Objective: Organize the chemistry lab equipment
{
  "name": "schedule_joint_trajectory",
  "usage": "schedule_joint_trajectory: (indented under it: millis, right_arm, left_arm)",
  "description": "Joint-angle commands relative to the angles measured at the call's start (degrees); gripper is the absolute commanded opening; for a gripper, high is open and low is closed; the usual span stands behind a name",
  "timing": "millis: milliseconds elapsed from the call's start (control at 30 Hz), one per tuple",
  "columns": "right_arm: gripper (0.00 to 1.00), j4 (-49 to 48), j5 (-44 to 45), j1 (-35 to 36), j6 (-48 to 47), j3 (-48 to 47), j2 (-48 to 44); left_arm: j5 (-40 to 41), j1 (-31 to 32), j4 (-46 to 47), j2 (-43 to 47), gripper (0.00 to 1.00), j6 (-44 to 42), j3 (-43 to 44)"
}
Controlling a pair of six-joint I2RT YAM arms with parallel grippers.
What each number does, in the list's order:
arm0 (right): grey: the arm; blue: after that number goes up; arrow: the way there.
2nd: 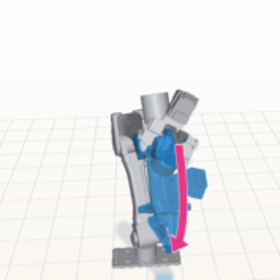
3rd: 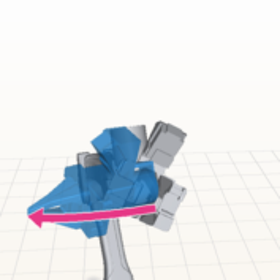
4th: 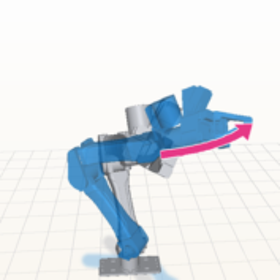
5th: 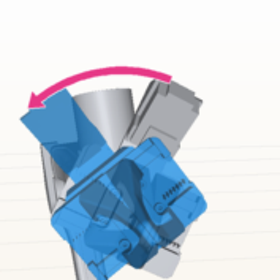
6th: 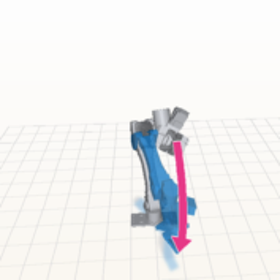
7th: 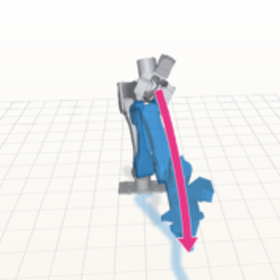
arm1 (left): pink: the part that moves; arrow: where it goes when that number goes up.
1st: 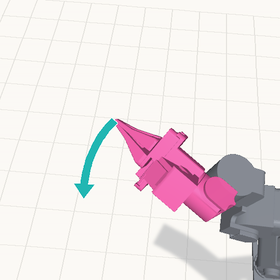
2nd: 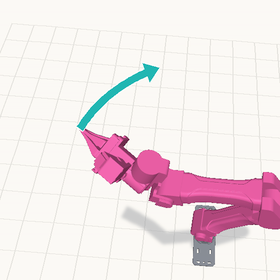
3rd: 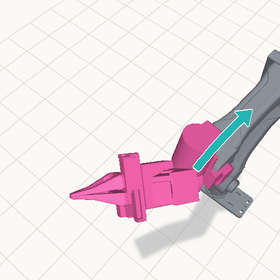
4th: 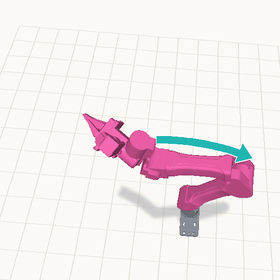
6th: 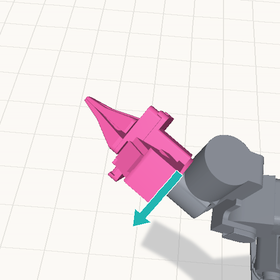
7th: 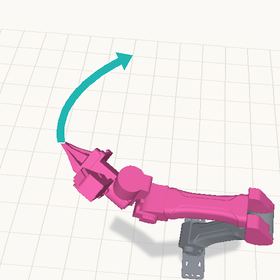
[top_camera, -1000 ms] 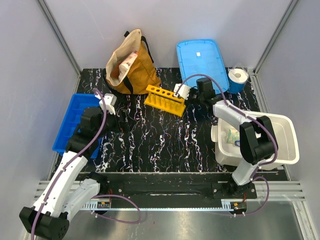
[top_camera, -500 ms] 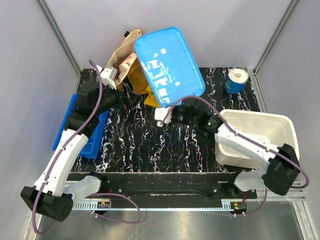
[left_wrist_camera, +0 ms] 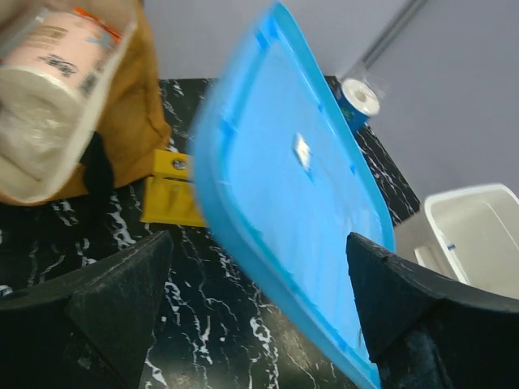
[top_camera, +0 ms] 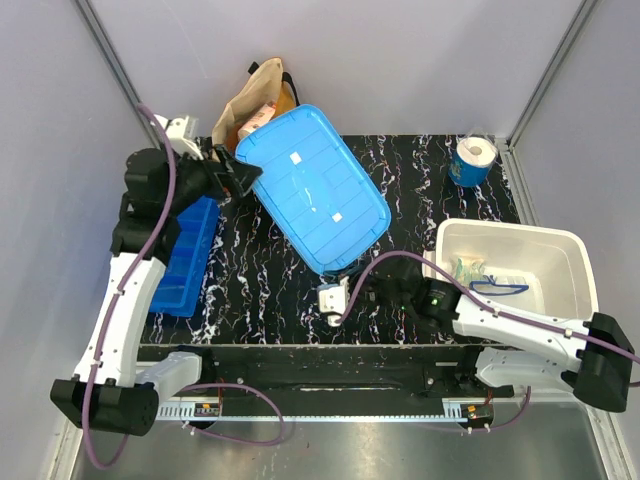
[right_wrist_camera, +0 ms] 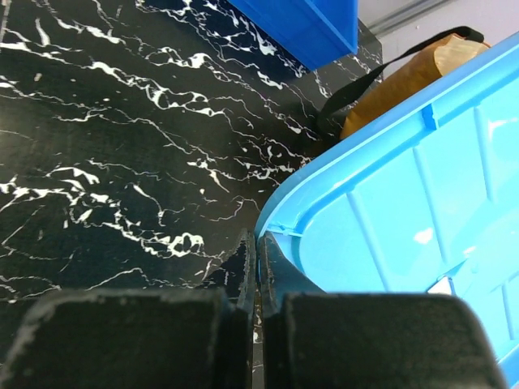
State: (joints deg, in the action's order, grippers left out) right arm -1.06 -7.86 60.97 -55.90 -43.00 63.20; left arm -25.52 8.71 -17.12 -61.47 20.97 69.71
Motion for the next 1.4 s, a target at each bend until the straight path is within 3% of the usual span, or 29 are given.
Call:
schedule_joint_trajectory:
  millis: [0,333,600,867,1033,1067,1100,1133,1200,1233,1367]
  right_arm:
    - [0.00,-6.67,-0.84,1.87,-2.46,2.65,-5.45]
    - [0.00,-2.28,-6.46,3.72,-7.73,5.83,-9.32]
    - [0.00,-0.43,-7.35,4.25,-8.09,6.09,-9.50]
    - [0.00,-1.57,-6.21,4.24,-7.82,6.53,-8.27]
    - [0.00,-4.20,-5.86,4.33,-6.51,6.79,-6.78]
    - [0.02,-5.17,-5.42,4.25,-5.11,6.71,-6.43]
    - [0.11,-5.88,-4.63,4.16,-3.27,5.92,-6.07]
    - [0.27,-5.97,-4.01,4.24,-0.12,4.78,-5.64]
    - [0.47,-5.54,-2.52,4.24,8.48,1.19,-4.93]
    - [0.52,-3.88,-2.34,4.24,14.09,-1.09,-4.67]
    - [0.67,-0.78,-2.34,4.25,30.10,-9.63,-4.66]
  left_arm:
    - [-7.60,-6.59,-3.17,1.18,0.93,-1.02,4.64]
    - [-23.07,-11.60,-11.70,-5.49,0.91,-3.31,14.47]
    - [-32.04,-12.93,-7.67,-8.13,0.82,0.47,14.58]
    - [-36.71,-12.75,-3.89,-8.32,0.62,1.44,8.87]
    - [-37.15,-12.40,-1.95,-7.44,0.28,0.74,6.67]
    - [-37.06,-12.40,-1.95,-7.35,0.23,-0.22,6.40]
    - [-36.89,-12.40,-1.95,-7.26,0.18,-1.27,6.31]
    - [-36.71,-12.40,-1.77,-7.17,0.14,-2.50,6.14]
    - [-36.80,-12.40,-0.38,-7.17,0.06,-5.14,5.70]
    - [-37.23,-12.49,1.29,-7.43,0.00,-5.93,5.52]
    - [-40.30,-12.49,10.76,-5.95,0.00,-8.31,2.11]
